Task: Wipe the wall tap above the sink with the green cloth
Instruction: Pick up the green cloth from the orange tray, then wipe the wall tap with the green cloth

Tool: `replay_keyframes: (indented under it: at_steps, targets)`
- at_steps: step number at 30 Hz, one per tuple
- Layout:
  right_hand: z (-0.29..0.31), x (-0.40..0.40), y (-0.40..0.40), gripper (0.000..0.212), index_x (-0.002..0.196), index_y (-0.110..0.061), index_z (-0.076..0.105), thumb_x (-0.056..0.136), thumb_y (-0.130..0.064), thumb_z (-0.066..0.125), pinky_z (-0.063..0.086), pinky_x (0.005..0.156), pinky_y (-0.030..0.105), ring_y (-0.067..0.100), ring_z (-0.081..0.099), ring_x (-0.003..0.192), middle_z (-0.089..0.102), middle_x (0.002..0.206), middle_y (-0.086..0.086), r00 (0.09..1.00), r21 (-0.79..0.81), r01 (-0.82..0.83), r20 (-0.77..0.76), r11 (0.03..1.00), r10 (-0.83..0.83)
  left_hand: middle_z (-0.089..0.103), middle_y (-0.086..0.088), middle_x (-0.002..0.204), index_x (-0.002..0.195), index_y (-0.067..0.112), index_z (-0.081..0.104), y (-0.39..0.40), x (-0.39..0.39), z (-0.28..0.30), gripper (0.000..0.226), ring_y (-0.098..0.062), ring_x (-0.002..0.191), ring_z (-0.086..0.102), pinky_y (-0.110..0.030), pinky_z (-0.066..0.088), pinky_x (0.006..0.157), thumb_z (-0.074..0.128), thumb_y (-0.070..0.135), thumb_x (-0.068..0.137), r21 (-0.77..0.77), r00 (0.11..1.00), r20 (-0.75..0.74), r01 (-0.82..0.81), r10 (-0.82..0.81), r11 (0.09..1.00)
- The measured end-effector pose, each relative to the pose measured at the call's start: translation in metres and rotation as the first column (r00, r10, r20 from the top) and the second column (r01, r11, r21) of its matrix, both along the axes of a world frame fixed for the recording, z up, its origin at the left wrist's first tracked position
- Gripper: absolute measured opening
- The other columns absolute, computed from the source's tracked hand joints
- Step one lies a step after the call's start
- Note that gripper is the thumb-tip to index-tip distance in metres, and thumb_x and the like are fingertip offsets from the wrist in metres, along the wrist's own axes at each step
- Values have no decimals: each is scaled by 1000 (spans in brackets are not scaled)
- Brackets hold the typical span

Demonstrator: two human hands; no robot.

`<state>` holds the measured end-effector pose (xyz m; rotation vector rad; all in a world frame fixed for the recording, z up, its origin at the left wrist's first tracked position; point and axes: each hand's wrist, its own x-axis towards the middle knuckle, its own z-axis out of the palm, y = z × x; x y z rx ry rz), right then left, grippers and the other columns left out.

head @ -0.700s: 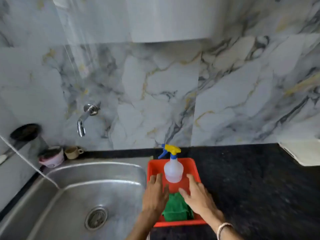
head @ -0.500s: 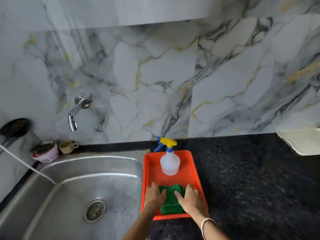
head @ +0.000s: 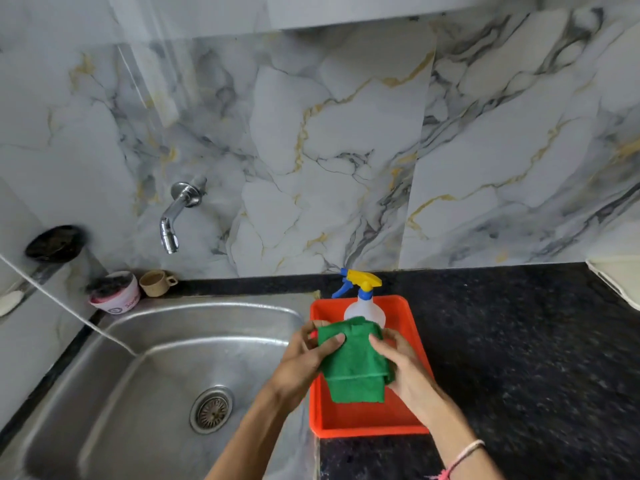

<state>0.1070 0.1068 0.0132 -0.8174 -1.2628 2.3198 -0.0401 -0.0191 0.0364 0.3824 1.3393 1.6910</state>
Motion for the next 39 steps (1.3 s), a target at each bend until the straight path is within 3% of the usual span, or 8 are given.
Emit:
replay_keyframes:
  at_steps: [3,10,14,18,21,27,32,39]
  targets:
    - [38,-33,-23,59,134,-15,64,83,-42,78,61,93,43,33,65,126,68,136,17,957,-107,-156,-261,982,123,79,-21,106,107,7,65,-14,-27,43,37,-30,94,78,-29,67,70,86,6,77,75,995,-93,-35,42,997]
    - [52,-142,-99,29,115,5,68,88,-7,67,66,71,40,38,77,89,73,117,28,991,-116,129,37,985,-125,68,4,77,87,18,62,-76,-108,57,33,3,64,63,-10,50,61,93,17,75,-117,752,-652,-221,93,968]
    - [59,-188,-125,96,143,14,38,60,16,85,21,126,42,35,36,146,21,162,28,985,290,116,87,950,-147,71,5,86,99,29,65,-118,-186,60,31,-2,78,68,-14,51,68,87,40,81,-153,650,-756,-294,80,944]
    - [69,-241,-128,55,139,20,42,86,30,52,33,118,49,49,44,140,45,148,39,955,214,215,159,953,-251,70,5,111,116,22,65,-133,-298,92,31,-11,102,66,-35,57,90,71,43,94,62,289,-935,-436,205,898]
    - [88,-285,-118,42,121,4,61,89,29,49,64,71,34,37,78,91,80,99,26,921,146,366,84,919,-380,62,-10,137,133,11,62,-106,-385,129,39,-28,126,58,-45,52,106,56,37,104,281,-142,-960,-491,242,825]
    - [159,-403,-98,83,119,-35,66,73,33,52,49,101,9,2,68,116,72,122,-20,844,834,465,-316,296,-434,23,-20,170,162,2,26,-14,-516,170,63,-32,159,22,-50,31,129,45,32,110,441,-644,-763,-452,59,775]
    - [180,-479,-65,58,118,-19,76,66,8,77,59,95,34,19,71,110,78,121,-4,972,815,-234,210,-529,-107,14,-20,171,163,3,20,16,-565,141,67,-33,160,20,-44,13,134,33,40,109,640,-817,-561,-327,132,695]
    - [117,-473,-43,76,129,-18,68,64,17,49,42,107,6,-6,61,121,68,129,-17,981,989,-62,35,-138,-193,21,-17,169,164,7,24,19,-569,138,67,-32,158,24,-42,16,133,36,40,106,712,-850,-497,-281,178,644]
